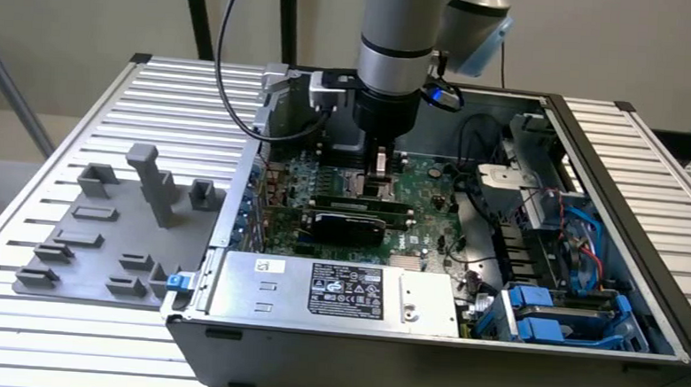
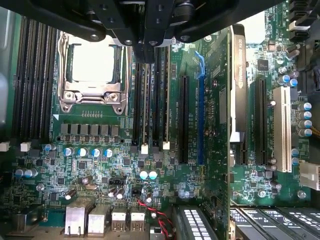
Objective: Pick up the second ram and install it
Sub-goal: 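Press down the second ram until it locks into place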
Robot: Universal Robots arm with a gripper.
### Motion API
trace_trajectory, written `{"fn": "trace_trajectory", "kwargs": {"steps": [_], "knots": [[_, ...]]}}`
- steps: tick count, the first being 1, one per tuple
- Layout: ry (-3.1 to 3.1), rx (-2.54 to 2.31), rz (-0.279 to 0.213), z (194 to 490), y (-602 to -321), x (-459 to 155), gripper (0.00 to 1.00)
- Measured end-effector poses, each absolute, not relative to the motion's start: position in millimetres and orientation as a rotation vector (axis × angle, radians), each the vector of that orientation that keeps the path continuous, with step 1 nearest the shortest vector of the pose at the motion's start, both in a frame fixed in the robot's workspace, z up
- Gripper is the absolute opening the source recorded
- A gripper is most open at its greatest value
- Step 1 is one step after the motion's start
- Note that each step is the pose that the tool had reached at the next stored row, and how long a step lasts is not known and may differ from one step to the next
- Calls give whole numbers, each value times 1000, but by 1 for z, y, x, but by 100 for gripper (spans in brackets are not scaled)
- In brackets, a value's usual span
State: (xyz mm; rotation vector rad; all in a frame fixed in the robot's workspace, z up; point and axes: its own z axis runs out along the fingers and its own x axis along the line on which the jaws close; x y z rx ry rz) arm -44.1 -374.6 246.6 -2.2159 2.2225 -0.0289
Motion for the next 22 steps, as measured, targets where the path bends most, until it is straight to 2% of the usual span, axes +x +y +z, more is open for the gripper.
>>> {"fn": "trace_trajectory", "kwargs": {"steps": [6,12,22], "knots": [[2223,-2217,-27,246,-375,-44,0],[2235,-2229,-1,241,-374,-44,0],[2241,-2226,-1,225,-375,-44,0]]}}
